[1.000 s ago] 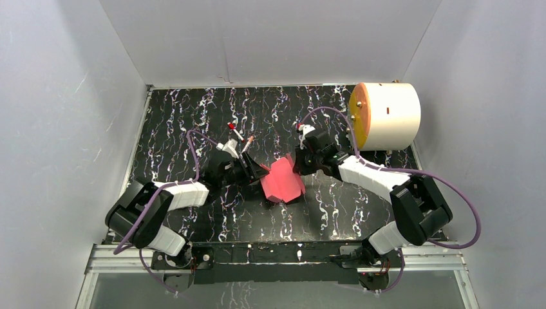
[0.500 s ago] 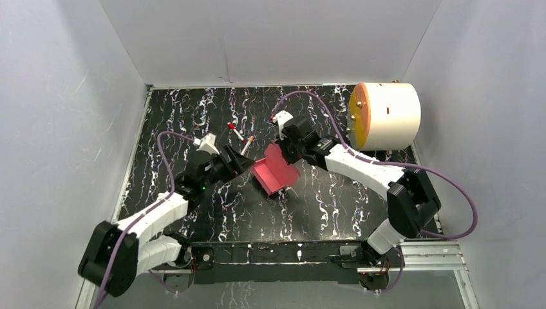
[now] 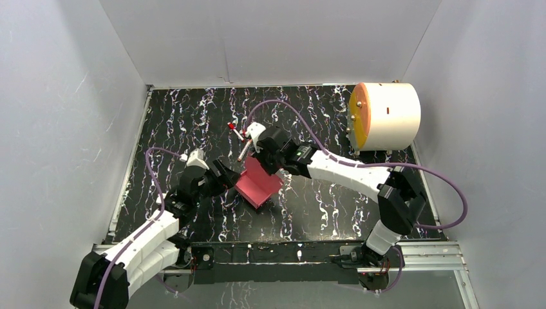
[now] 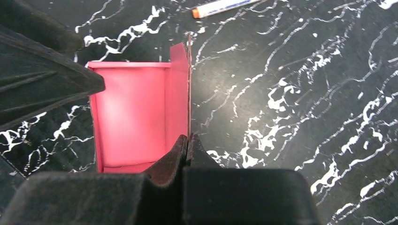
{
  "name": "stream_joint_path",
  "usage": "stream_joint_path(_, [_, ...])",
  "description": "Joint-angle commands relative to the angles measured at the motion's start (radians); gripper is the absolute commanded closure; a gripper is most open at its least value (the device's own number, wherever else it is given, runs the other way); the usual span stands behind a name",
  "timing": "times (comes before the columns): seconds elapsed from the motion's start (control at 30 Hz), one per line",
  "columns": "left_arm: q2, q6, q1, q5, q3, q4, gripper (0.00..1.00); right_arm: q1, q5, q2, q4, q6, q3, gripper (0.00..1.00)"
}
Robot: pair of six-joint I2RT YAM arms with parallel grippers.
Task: Fold the paper box
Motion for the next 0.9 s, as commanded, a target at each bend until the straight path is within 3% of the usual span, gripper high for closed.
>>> stream_joint_path(0.0, [-0.054,-0.011,0.007,-0.041,0.003,-0.048,0.23,0.027,0.002,0.035,0.004,-0.011,0.072,1.00])
stream_joint_path(0.27, [-0.090,-0.007,0.007,-0.095,0.048,-0.168,0.22,0.065,0.002,0.101,0.004,-0.011,0.181,1.00])
stream_joint_path(0.3, [-0.083,-0.007,0.007,-0.096,0.054,-0.173,0.22,0.071,-0.067,0.100,0.164,-0.027,0.185,0.52])
stream_joint_path(0.33, [-0.074,-0.005,0.007,-0.096,0.059,-0.173,0.22,0.075,0.003,0.100,-0.135,-0.596,0.190,0.70])
stream_joint_path(0.37, [-0.065,-0.001,0.007,-0.095,0.067,-0.196,0.22,0.076,0.013,0.101,-0.177,-0.672,0.198,0.71])
stream_joint_path(0.53, [-0.028,0.002,0.010,-0.085,0.105,-0.235,0.22,0.076,0.042,0.124,-0.229,-0.687,0.247,0.67])
stream_joint_path(0.87, [0.101,0.074,0.068,-0.029,0.220,-0.300,0.19,0.077,0.113,0.039,-0.214,-0.575,0.230,0.50])
